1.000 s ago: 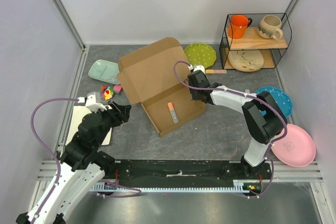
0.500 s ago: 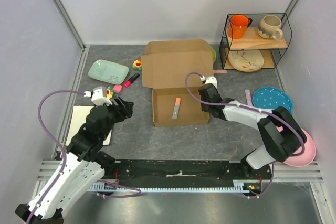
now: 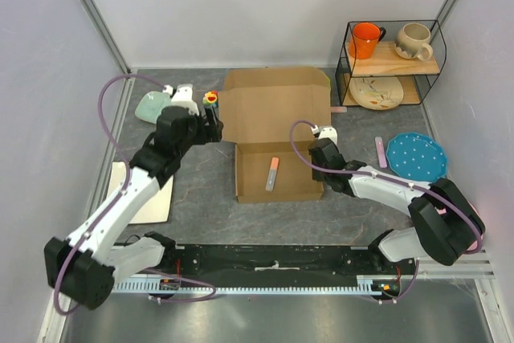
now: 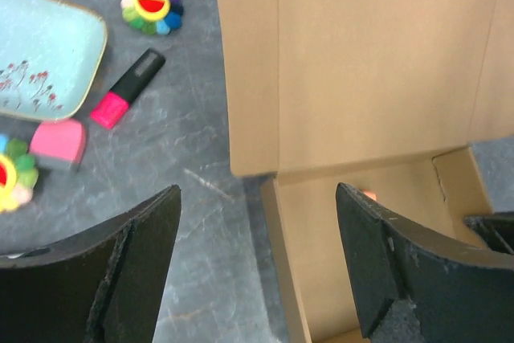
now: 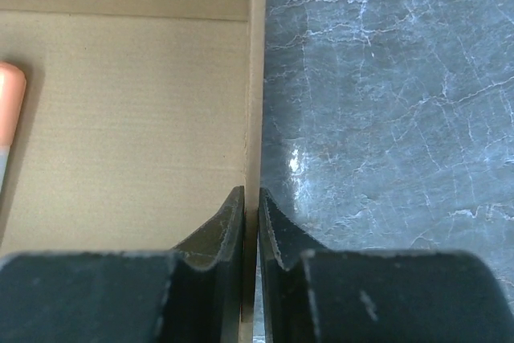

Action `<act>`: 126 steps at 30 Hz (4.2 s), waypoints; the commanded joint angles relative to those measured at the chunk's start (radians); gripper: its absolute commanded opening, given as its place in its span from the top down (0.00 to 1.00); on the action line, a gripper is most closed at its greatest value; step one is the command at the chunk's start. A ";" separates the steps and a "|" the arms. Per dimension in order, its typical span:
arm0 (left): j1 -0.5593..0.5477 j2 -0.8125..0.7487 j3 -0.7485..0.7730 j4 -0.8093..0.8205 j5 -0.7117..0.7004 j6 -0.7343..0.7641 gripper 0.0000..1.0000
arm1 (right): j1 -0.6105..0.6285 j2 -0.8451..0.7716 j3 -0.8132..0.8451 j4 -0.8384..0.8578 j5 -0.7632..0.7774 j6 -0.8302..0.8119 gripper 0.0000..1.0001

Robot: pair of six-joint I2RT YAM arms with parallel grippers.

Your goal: Fold the paper box

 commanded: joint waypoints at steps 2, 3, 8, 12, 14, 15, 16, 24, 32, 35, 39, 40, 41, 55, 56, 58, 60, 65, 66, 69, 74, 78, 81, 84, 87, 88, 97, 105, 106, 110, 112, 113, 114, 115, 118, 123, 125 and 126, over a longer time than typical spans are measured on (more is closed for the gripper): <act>0.174 0.184 0.152 -0.004 0.322 0.043 0.15 | 0.005 -0.043 -0.026 -0.008 -0.040 0.054 0.82; 0.198 0.199 0.157 0.011 0.386 0.035 0.15 | 0.007 -0.051 -0.032 -0.007 -0.049 0.054 0.82; 0.304 0.359 0.211 0.045 0.615 0.034 0.16 | 0.005 -0.066 -0.050 0.013 -0.073 0.050 0.81; 0.318 0.488 0.287 0.048 0.778 0.067 0.21 | 0.005 -0.076 -0.067 0.029 -0.096 0.040 0.80; 0.318 0.546 0.309 0.047 0.795 0.081 0.21 | 0.005 -0.083 -0.084 0.041 -0.110 0.039 0.80; 0.318 0.564 0.335 0.041 0.804 0.086 0.21 | 0.007 -0.086 -0.087 0.047 -0.112 0.040 0.80; 0.318 0.597 0.344 0.039 0.810 0.089 0.21 | 0.007 -0.089 -0.090 0.049 -0.113 0.040 0.80; 0.318 0.716 0.474 -0.012 0.760 0.144 0.23 | 0.007 -0.099 -0.095 0.056 -0.139 0.036 0.80; 0.315 0.772 0.456 -0.022 0.818 0.164 0.37 | 0.007 -0.097 -0.096 0.062 -0.138 0.037 0.80; 0.310 0.764 0.404 0.011 0.850 0.147 0.51 | 0.007 -0.089 -0.093 0.069 -0.138 0.039 0.80; 0.307 0.756 0.375 0.033 0.853 0.149 0.69 | 0.007 -0.080 -0.089 0.069 -0.145 0.040 0.80; 0.306 0.753 0.370 0.033 0.852 0.153 0.73 | 0.007 -0.086 -0.090 0.069 -0.144 0.042 0.80; 0.306 0.749 0.367 0.034 0.855 0.155 0.82 | 0.007 -0.089 -0.090 0.066 -0.145 0.042 0.80; 0.272 0.605 0.277 0.175 0.786 0.163 0.98 | -0.019 -0.310 0.170 -0.169 -0.026 0.025 0.24; 0.269 0.588 0.243 0.194 0.764 0.161 0.98 | -0.042 -0.300 0.198 -0.192 -0.021 0.013 0.24; 0.263 0.540 0.208 0.248 0.743 0.159 0.98 | -0.066 -0.251 0.267 -0.207 -0.018 -0.007 0.22; 0.254 0.488 0.154 0.312 0.714 0.155 0.98 | -0.106 -0.218 0.301 -0.215 -0.018 -0.021 0.21; 0.246 0.417 0.074 0.396 0.691 0.155 0.98 | -0.175 -0.166 0.321 -0.146 -0.043 -0.030 0.21; 0.246 0.417 0.076 0.397 0.692 0.156 0.98 | -0.182 -0.157 0.321 -0.137 -0.049 -0.036 0.21; 0.241 0.417 0.077 0.400 0.697 0.152 0.98 | -0.192 -0.094 0.330 -0.105 -0.050 -0.049 0.21; 0.228 0.414 0.074 0.406 0.697 0.159 0.98 | -0.211 -0.057 0.316 -0.001 -0.078 -0.061 0.19; 0.226 0.416 0.071 0.406 0.692 0.166 0.98 | -0.238 -0.034 0.289 0.091 -0.099 -0.072 0.19; 0.226 0.433 0.076 0.395 0.692 0.172 0.98 | -0.287 -0.022 0.257 0.183 -0.186 -0.067 0.18; 0.228 0.443 0.079 0.386 0.694 0.182 0.98 | -0.352 0.012 0.224 0.300 -0.332 -0.059 0.16; 0.226 0.453 0.077 0.384 0.697 0.189 0.98 | -0.412 0.061 0.184 0.408 -0.493 -0.026 0.16; 0.226 0.456 0.079 0.384 0.697 0.189 0.98 | -0.433 0.075 0.178 0.429 -0.524 -0.012 0.16; 0.226 0.477 0.086 0.386 0.711 0.187 0.98 | -0.452 0.179 0.186 0.588 -0.797 0.039 0.21; 0.228 0.470 0.093 0.375 0.695 0.202 0.98 | -0.444 0.139 0.161 0.607 -0.782 0.062 0.31; 0.226 0.470 0.091 0.374 0.694 0.198 0.98 | -0.441 0.109 0.155 0.595 -0.767 0.054 0.31; 0.228 0.466 0.093 0.373 0.691 0.192 0.98 | -0.404 0.024 0.143 0.489 -0.618 -0.001 0.34; 0.226 0.463 0.093 0.373 0.692 0.190 0.98 | -0.375 -0.006 0.157 0.440 -0.571 -0.044 0.38; 0.228 0.463 0.093 0.373 0.692 0.187 0.98 | -0.369 -0.010 0.161 0.412 -0.566 -0.050 0.41; 0.225 0.462 0.093 0.373 0.694 0.186 0.98 | -0.358 -0.013 0.166 0.403 -0.552 -0.055 0.48; 0.226 0.460 0.093 0.375 0.695 0.181 0.98 | -0.354 -0.010 0.173 0.395 -0.552 -0.062 0.52; 0.221 0.454 0.086 0.375 0.695 0.178 0.98 | -0.335 0.006 0.184 0.368 -0.534 -0.073 0.61; 0.215 0.424 0.068 0.383 0.694 0.167 0.98 | -0.294 0.003 0.169 0.339 -0.462 -0.093 0.72; 0.212 0.416 0.060 0.381 0.689 0.161 0.97 | -0.278 0.006 0.174 0.311 -0.400 -0.098 0.75; 0.208 0.411 0.057 0.380 0.688 0.159 0.97 | -0.263 0.004 0.174 0.305 -0.382 -0.104 0.79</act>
